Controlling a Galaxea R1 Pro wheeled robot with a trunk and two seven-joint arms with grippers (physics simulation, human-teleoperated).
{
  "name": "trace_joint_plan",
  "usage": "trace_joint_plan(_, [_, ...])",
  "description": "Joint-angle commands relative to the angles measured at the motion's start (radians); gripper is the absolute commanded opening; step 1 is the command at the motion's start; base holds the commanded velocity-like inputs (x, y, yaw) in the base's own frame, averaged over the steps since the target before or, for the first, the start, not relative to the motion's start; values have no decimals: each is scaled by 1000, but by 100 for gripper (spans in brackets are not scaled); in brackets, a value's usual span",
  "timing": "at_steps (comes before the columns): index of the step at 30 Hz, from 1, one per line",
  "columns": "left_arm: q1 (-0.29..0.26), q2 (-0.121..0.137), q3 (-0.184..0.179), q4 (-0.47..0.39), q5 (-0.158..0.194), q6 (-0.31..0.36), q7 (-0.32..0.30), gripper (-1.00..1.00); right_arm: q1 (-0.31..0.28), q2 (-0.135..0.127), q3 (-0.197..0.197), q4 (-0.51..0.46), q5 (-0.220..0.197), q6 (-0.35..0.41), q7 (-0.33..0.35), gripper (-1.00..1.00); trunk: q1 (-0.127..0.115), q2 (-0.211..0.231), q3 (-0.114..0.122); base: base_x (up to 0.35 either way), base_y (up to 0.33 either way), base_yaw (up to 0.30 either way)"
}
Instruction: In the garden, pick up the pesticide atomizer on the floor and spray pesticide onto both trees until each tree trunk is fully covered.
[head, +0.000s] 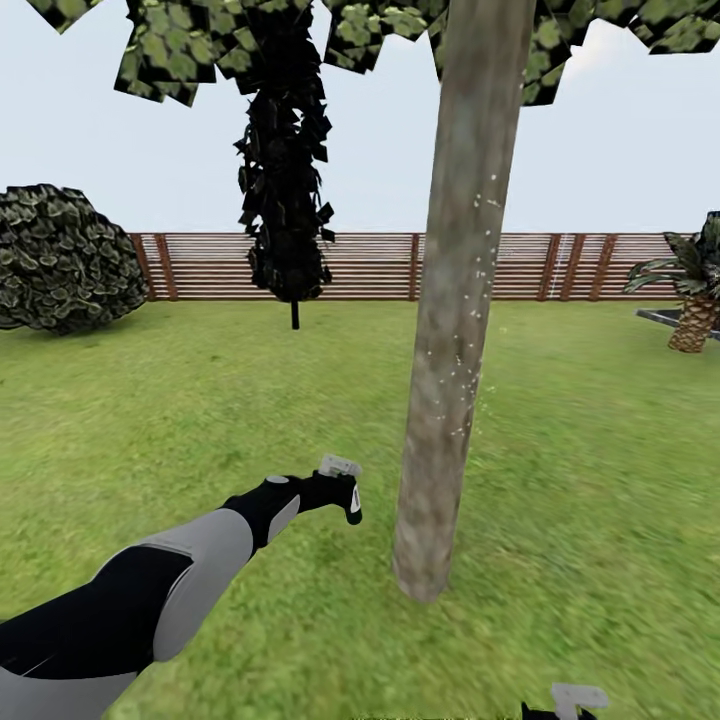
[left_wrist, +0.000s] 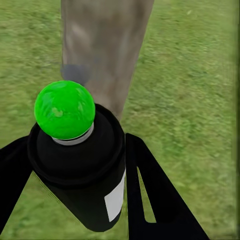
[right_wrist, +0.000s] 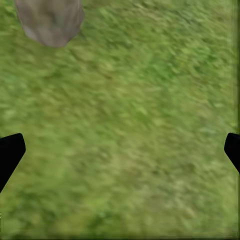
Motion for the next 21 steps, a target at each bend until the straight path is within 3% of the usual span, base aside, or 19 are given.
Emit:
trace_joint_plan(1, [-1,0,-1,-1,-2,1,-1,-100,-2,4,8,4,-10,-7,0,100,0,-2,-3,6,8,-244])
trace_joint_plan(12, [-1,0,-1,-2,-2,1,-1,-100,-2,10,8,4,-10,-7,0,100,0,-2,-16,4,5,-237])
trace_joint_plan(21, [-1,0,-1,-1,-2,1,-1,-100,-2,14,8,4,-10,-8,0,100,0,-2,-17,159,187,-38])
